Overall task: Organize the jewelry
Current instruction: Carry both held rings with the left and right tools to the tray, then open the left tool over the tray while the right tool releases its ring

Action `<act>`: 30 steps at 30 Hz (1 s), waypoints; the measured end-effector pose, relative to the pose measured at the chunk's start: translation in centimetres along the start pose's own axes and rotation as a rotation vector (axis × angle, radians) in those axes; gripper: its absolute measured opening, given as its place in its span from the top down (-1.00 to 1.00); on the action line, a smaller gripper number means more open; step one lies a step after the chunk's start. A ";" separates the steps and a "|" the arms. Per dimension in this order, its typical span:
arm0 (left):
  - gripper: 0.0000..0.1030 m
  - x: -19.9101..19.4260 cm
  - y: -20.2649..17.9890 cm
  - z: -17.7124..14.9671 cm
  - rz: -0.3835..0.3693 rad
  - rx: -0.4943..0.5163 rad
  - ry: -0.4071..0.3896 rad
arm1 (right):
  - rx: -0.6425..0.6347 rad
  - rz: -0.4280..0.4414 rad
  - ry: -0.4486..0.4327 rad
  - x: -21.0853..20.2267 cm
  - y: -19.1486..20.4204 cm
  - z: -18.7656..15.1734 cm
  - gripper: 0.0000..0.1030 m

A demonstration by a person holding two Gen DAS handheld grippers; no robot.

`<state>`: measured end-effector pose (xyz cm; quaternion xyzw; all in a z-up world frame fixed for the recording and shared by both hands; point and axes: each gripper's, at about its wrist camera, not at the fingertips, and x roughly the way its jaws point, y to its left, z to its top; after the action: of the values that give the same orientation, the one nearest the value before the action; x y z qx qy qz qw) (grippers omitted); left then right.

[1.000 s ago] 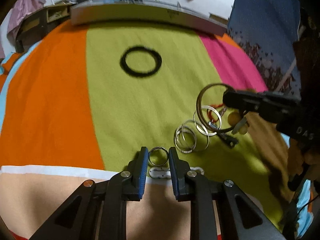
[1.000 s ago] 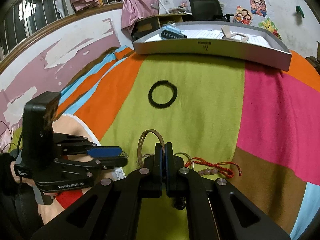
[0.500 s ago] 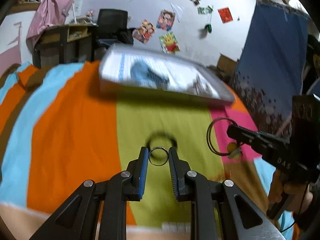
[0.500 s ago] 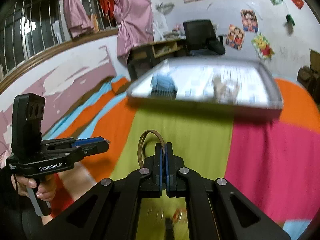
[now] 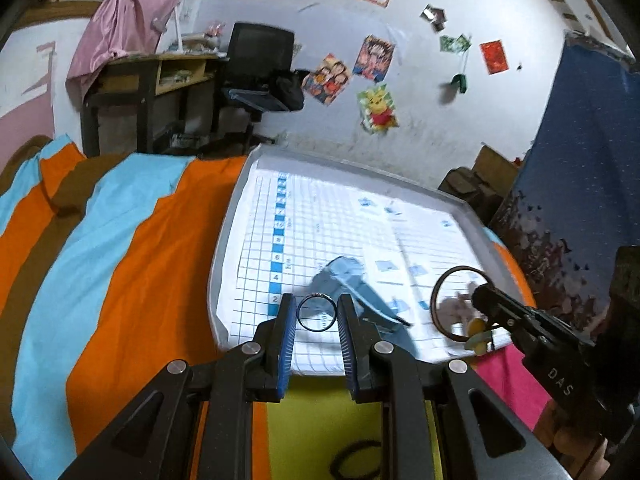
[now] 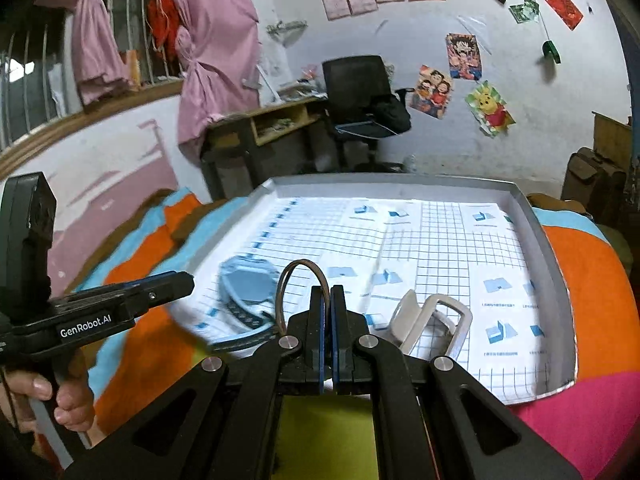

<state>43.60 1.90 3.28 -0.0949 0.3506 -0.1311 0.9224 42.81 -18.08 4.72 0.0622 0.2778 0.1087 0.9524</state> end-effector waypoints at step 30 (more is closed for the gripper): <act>-0.99 -15.4 -4.0 -5.8 0.090 -0.026 -0.373 | -0.021 -0.030 -0.309 -18.0 0.0 -2.1 -0.61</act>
<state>27.95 2.39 9.61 -0.1137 0.1792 -0.0654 0.9750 26.84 -22.26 12.22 0.0641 0.1276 0.0867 0.9859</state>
